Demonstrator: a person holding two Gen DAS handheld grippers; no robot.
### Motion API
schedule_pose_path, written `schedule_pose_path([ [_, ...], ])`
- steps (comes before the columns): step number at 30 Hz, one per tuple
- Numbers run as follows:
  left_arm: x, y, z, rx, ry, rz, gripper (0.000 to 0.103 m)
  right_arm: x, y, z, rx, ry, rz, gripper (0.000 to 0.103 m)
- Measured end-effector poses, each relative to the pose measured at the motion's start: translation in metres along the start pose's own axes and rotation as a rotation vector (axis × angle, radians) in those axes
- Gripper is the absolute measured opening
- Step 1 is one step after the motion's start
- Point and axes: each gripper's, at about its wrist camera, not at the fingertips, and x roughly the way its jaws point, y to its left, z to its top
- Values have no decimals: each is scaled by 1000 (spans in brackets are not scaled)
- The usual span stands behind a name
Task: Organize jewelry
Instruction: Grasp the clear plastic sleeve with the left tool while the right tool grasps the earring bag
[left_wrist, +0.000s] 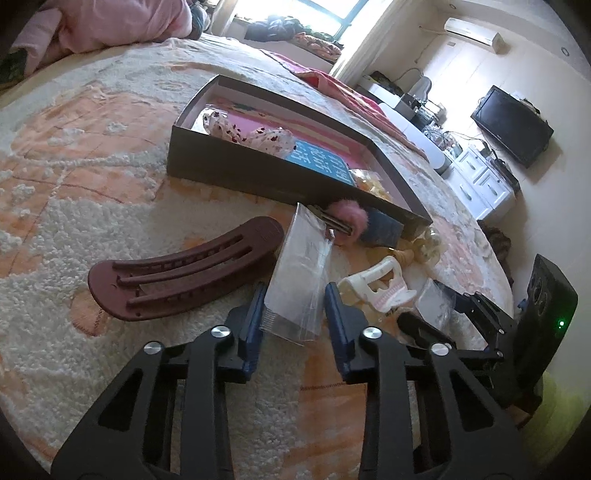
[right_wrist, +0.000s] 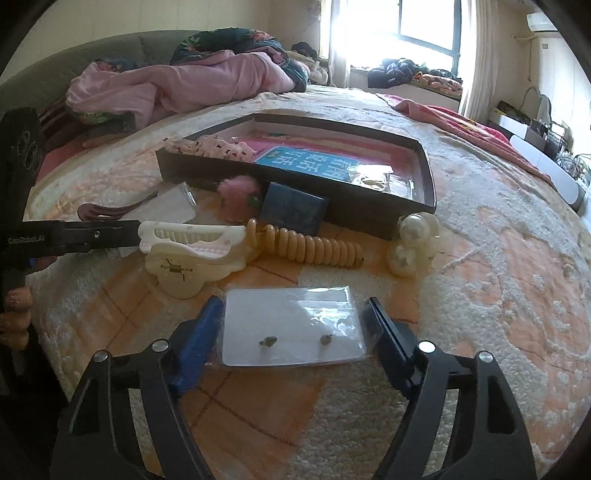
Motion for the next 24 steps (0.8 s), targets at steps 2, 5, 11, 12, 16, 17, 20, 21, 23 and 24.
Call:
schedule_pose_path([
  [2, 0, -4, -1, 14, 2, 3, 14, -2, 0, 0, -3, -8, -6, 71],
  [5, -3, -10, -2, 46, -4, 3, 13, -4, -1, -1, 4, -18, -11, 70],
  [11, -14, -19, -1, 90, -38, 26, 12, -12, -8, 0, 37, -45, -14, 69],
  [12, -15, -20, -1, 97, -45, 33, 12, -14, -8, 0, 42, -49, -12, 69],
  [16, -24, -22, 0, 110, -71, 49, 13, -20, -8, 0, 47, -67, -5, 69],
  [17, -26, -22, 0, 107, -78, 48, 13, -22, -6, 1, 52, -71, 0, 69],
  [20, -32, -22, 2, 109, -99, 57, 12, -27, -3, 2, 46, -90, -10, 69],
  [21, -35, -22, 2, 108, -105, 57, 12, -28, -1, 2, 34, -99, -22, 69],
  [23, -40, -21, 3, 105, -117, 56, 12, -31, 0, 3, 36, -102, -21, 69],
  [24, -41, -21, 3, 107, -122, 57, 13, -33, 1, 3, 40, -104, -17, 69],
])
